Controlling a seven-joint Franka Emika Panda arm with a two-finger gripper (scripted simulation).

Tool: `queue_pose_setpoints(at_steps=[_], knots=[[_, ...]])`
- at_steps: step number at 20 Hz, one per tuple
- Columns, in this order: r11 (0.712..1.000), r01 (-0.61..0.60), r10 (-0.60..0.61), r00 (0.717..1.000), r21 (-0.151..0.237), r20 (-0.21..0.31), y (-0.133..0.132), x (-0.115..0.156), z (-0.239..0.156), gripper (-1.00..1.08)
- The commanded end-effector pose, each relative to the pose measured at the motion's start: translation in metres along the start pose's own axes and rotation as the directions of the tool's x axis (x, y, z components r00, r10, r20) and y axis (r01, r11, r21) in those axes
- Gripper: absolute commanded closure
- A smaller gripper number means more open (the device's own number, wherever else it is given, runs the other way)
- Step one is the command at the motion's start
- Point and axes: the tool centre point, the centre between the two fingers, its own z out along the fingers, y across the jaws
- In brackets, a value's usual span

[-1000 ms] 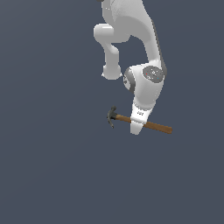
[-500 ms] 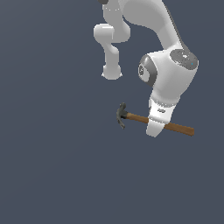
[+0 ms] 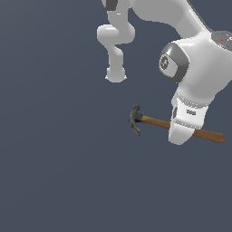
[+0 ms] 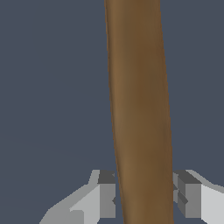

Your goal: Pick up the object and move it to a goal position.

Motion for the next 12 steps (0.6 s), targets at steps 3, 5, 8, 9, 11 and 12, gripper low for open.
queue_pose_setpoints(at_steps=[3,5,8,9,11,12], knots=[[1.000,-0.001,0.001,1.000,-0.004,-0.002,0.007,0.015,-0.019,1.08],[1.000,-0.001,0.001,1.000,-0.004,-0.001,0.010,0.019,-0.024,1.08],[1.000,-0.002,0.002,1.000,-0.005,-0.001,0.012,0.025,-0.030,1.08],[1.000,-0.002,0.002,1.000,-0.005,-0.001,0.013,0.026,-0.032,1.08],[1.000,-0.002,0.002,1.000,-0.005,-0.001,0.014,0.028,-0.034,1.08],[1.000,-0.002,0.002,1.000,-0.005,-0.001,0.015,0.029,-0.035,1.08]])
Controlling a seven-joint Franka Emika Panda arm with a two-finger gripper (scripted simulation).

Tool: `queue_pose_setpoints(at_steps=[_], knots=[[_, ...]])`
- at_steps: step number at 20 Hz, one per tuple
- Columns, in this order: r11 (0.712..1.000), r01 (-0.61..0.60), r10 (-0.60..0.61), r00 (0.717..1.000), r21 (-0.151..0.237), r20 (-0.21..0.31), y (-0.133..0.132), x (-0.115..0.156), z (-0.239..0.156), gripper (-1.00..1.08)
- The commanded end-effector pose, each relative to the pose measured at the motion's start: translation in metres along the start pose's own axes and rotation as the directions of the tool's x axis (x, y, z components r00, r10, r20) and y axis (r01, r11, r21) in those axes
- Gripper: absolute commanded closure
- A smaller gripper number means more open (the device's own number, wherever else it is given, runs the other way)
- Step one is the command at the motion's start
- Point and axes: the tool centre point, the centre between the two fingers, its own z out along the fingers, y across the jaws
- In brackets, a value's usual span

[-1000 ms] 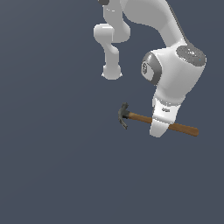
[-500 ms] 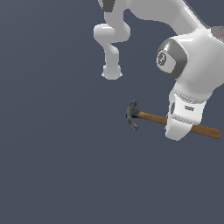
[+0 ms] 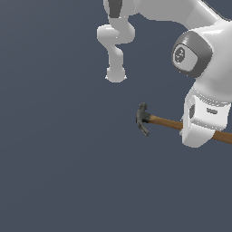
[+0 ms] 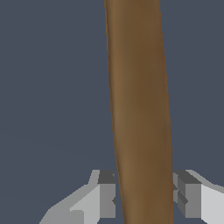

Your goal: Pick up the object and move it to a goal position.

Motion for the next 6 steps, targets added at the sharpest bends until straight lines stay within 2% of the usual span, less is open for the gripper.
queue_pose_setpoints(at_steps=[1,6], knots=[[1.000,0.000,0.000,1.000,-0.003,-0.002,0.0020,0.0028,-0.0052,1.08],[1.000,0.000,0.000,1.000,-0.004,-0.002,0.0028,0.0046,-0.0071,1.08]])
